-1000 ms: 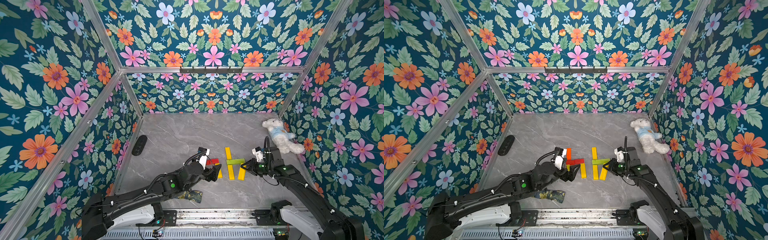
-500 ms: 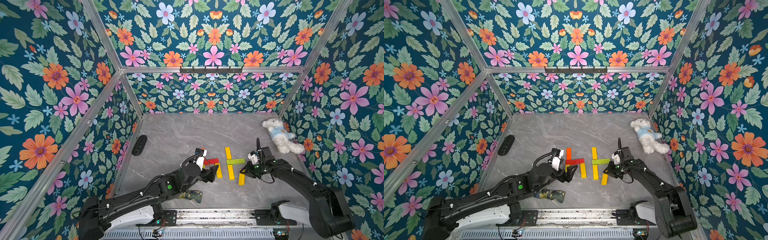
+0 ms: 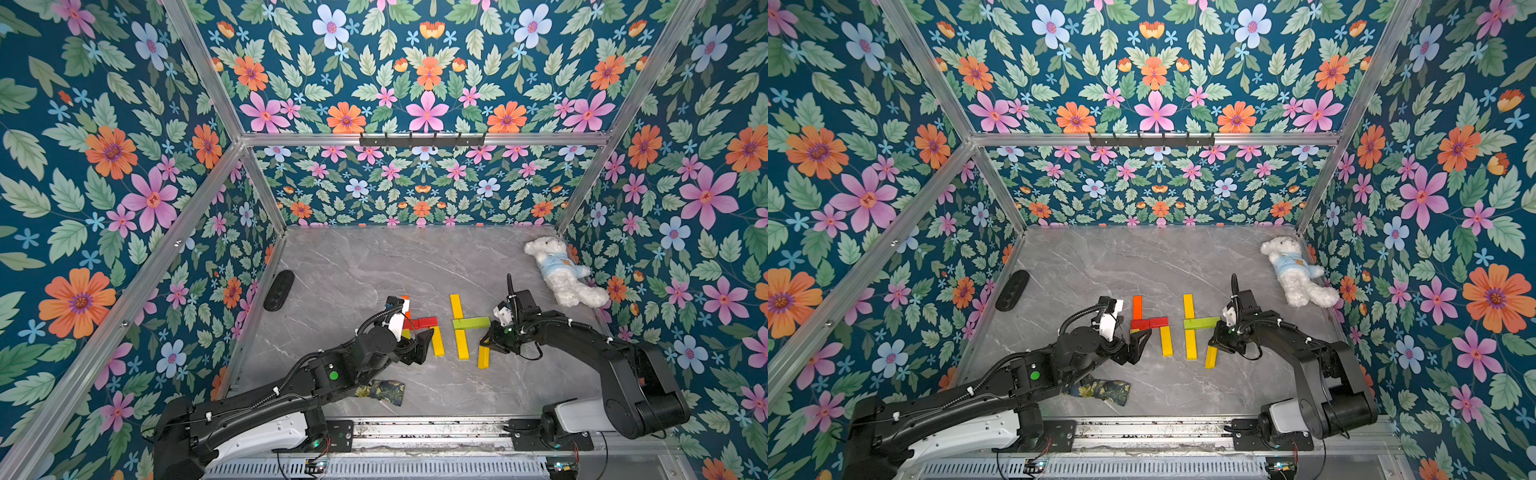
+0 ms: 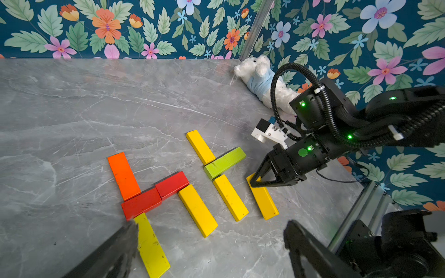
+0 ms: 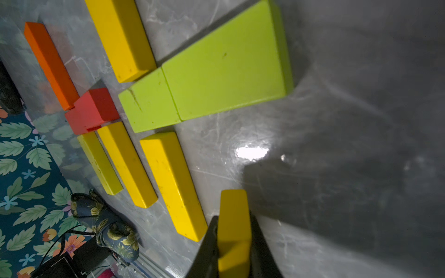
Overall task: Assemble the letter h with building blocks
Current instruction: Assemble the building block at the center of the board.
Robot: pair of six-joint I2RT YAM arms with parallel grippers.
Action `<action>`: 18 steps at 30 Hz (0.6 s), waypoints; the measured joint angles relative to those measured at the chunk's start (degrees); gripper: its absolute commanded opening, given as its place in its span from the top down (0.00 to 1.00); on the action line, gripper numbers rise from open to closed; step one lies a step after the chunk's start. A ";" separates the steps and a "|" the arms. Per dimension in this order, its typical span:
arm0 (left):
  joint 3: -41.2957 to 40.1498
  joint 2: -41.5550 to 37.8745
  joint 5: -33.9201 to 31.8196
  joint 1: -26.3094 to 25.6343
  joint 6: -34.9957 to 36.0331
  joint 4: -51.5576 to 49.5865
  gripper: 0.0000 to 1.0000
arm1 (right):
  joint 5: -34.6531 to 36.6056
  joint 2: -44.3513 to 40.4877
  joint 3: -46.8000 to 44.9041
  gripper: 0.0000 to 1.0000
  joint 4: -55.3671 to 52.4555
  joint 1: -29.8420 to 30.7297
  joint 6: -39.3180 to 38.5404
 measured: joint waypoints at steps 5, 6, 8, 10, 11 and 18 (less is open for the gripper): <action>0.00 -0.63 0.00 0.13 0.13 -0.44 0.02 | 4.59 -0.59 0.68 0.65 -2.49 0.00 1.14; 0.00 -0.74 0.00 0.13 0.17 -0.57 0.02 | 5.92 -1.40 0.74 0.58 -3.23 0.00 1.29; 0.04 -0.90 0.02 0.13 0.20 -0.85 0.02 | 8.48 -3.32 0.68 0.48 -4.61 0.00 1.81; 0.04 -0.96 0.02 0.13 0.24 -1.27 0.02 | 10.78 -6.08 0.37 0.40 -5.95 0.00 2.78; 0.02 -0.96 0.02 0.15 0.24 -1.33 0.02 | 11.56 -7.17 0.28 0.39 -6.49 0.00 2.97; -0.11 -0.33 0.00 0.20 0.37 -1.31 0.02 | 17.35 -12.41 1.27 0.38 -10.71 5.68 5.51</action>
